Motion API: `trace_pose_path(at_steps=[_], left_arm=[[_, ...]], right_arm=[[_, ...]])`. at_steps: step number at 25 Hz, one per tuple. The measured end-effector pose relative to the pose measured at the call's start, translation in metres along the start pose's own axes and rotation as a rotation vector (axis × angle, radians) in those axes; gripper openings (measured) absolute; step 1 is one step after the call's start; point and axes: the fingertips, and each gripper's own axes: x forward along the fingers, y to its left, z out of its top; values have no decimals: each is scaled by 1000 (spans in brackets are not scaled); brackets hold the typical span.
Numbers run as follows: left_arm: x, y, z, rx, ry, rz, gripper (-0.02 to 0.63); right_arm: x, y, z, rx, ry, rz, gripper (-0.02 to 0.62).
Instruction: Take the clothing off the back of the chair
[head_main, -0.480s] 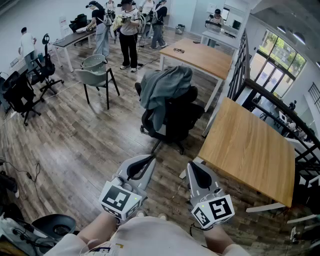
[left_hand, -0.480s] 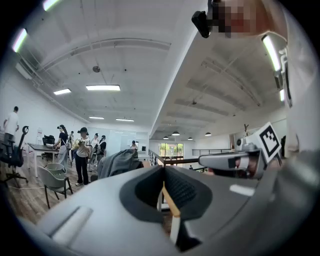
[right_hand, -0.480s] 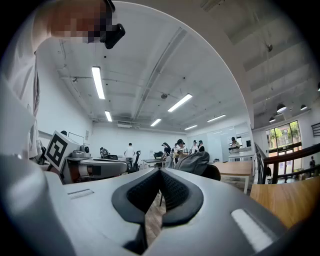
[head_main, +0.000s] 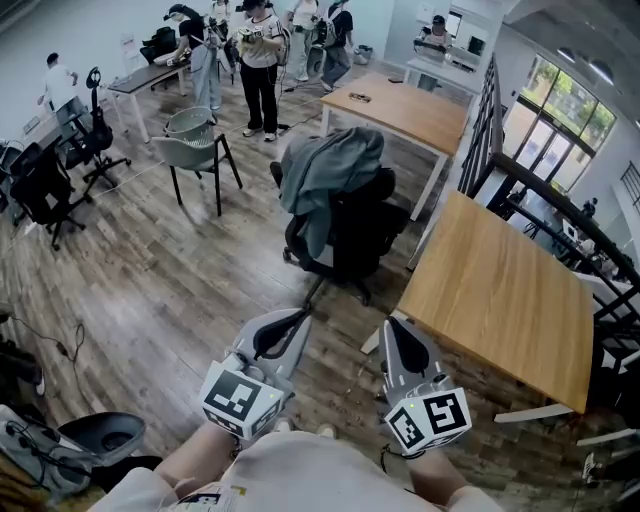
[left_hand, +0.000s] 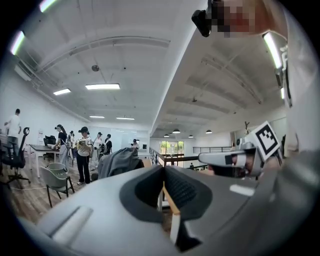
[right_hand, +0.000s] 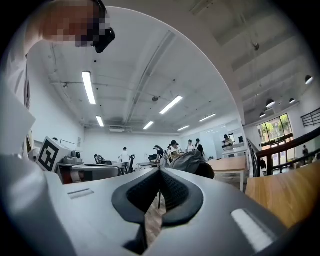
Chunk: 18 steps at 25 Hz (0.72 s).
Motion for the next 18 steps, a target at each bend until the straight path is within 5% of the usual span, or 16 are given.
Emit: trace_pose_path(at_steps=[18], left_arm=[[12, -21, -14, -24, 45, 27, 3]], right_arm=[[-17, -7, -13, -40, 64, 53, 0]])
